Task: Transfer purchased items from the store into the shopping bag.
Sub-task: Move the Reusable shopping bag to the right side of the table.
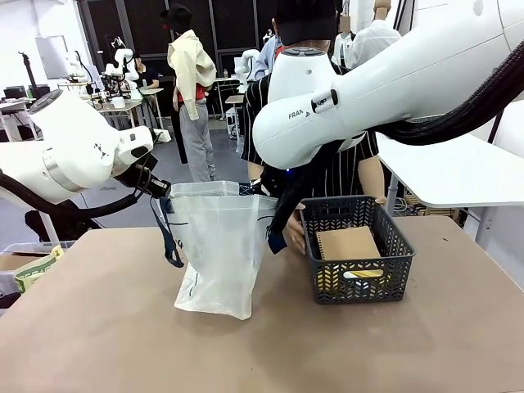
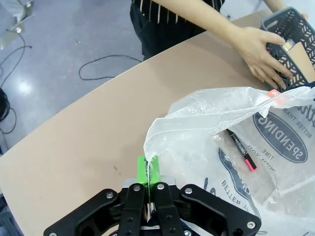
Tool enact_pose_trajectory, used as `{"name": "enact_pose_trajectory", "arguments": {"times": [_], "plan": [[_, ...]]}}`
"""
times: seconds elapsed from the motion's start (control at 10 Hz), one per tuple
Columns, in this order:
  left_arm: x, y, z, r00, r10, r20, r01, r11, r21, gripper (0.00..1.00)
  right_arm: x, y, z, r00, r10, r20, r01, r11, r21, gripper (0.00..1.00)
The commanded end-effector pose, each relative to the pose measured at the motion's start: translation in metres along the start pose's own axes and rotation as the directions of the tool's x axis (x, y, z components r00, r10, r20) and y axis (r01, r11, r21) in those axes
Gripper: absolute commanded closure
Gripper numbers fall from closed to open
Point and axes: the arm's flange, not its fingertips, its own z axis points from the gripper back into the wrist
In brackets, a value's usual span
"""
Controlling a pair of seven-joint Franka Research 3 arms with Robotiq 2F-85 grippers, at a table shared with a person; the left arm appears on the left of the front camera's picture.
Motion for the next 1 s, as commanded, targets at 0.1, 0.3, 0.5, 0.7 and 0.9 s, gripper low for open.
{"name": "enact_pose_trajectory", "arguments": {"times": [0.1, 0.3, 0.5, 0.7, 0.9], "plan": [[-0.0008, 0.0002, 0.0043, 1.000, 0.007, 0.002, -0.007, 1.000, 0.005, 1.00, -0.0041, -0.0032, -0.0011, 1.000, -0.005, -0.006, 0.005, 1.000, 0.017, 1.00], [-0.0008, 0.0002, 0.0043, 1.000, 0.007, 0.002, -0.007, 1.000, 0.005, 1.00, -0.0041, -0.0032, -0.0011, 1.000, -0.005, -0.006, 0.005, 1.000, 0.017, 1.00], [-0.0008, 0.0002, 0.0043, 1.000, 0.007, 0.002, -0.007, 1.000, 0.005, 1.00, -0.0041, -0.0032, -0.0011, 1.000, -0.005, -0.006, 0.005, 1.000, 0.017, 1.00], [-0.0008, 0.0002, 0.0043, 1.000, 0.007, 0.002, -0.007, 1.000, 0.005, 1.00, -0.0041, -0.0032, -0.0011, 1.000, -0.005, -0.006, 0.005, 1.000, 0.017, 1.00], [-0.0008, 0.0002, 0.0043, 1.000, 0.007, 0.002, -0.007, 1.000, 0.005, 1.00, -0.0041, -0.0032, -0.0011, 1.000, -0.005, -0.006, 0.005, 1.000, 0.017, 1.00]]}}
